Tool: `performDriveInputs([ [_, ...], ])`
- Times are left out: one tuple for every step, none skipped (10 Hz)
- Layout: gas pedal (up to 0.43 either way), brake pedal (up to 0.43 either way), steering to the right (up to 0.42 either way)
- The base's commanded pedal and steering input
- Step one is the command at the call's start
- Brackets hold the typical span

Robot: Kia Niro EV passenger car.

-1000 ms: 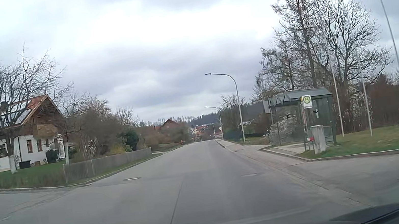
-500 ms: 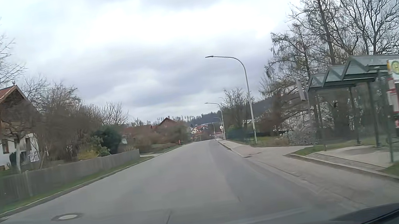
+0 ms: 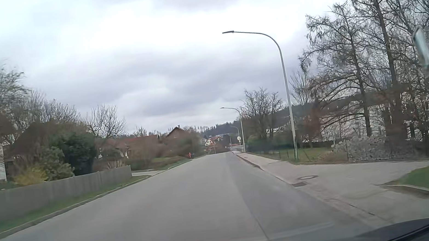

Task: Follow the waypoints while adhering to traffic rules and regulations

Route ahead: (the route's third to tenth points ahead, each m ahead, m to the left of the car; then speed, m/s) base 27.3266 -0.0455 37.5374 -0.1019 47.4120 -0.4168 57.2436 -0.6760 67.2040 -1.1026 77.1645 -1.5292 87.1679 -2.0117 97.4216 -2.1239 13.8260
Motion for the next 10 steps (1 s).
performDriveInputs([
  [0.059, 0.000, 0.001],
  [0.059, 0.000, 0.000],
  [0.059, 0.000, 0.001],
  [0.059, 0.000, 0.001],
  [0.059, 0.000, 0.001],
  [0.059, 0.000, 0.001],
  [0.059, 0.000, 0.001],
  [0.059, 0.000, 0.001],
  [0.059, 0.000, 0.001],
  [0.059, 0.000, 0.002],
])
